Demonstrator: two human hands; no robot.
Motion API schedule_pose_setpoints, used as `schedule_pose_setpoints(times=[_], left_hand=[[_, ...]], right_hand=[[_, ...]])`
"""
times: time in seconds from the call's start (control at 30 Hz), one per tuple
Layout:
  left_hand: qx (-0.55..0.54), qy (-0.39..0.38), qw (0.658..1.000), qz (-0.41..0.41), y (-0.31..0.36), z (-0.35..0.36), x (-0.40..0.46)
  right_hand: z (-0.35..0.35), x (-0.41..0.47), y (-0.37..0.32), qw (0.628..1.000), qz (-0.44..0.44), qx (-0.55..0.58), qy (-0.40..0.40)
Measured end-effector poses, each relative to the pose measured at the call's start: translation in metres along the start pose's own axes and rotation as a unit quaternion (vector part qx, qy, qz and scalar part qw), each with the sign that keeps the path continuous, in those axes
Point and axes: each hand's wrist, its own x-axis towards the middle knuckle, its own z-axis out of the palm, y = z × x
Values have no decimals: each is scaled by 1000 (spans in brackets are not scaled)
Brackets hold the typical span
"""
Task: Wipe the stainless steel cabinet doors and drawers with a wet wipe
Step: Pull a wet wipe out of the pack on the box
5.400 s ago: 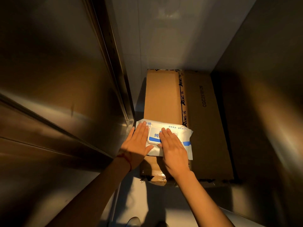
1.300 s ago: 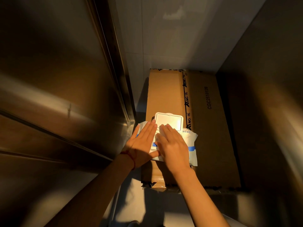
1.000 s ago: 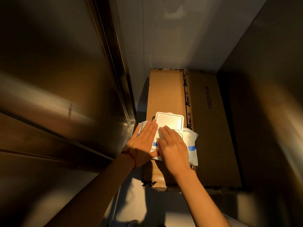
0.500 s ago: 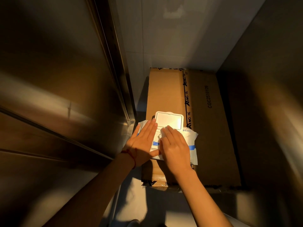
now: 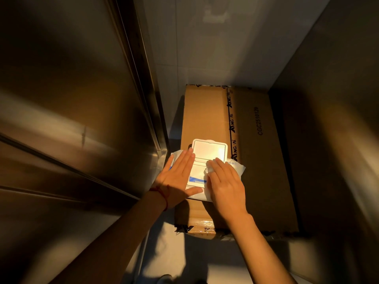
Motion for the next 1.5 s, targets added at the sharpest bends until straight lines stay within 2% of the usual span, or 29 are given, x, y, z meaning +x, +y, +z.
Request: schedule_pose_setpoints(times=[0.8, 1.07, 1.27, 1.5], left_hand=[[-6, -1, 1000, -9, 5, -15, -5], [-1, -6, 1000, -19, 7, -17, -5], [-9, -5, 1000, -24, 6, -17, -6], [2, 0, 1000, -22, 5, -13, -6]], right_hand=[[-20, -15, 25, 999, -10, -26, 31], [-15, -17, 33, 997, -62, -36, 29], [-11, -13, 48, 993, -81, -34, 74], [-8, -12, 56, 989, -117, -35, 86]])
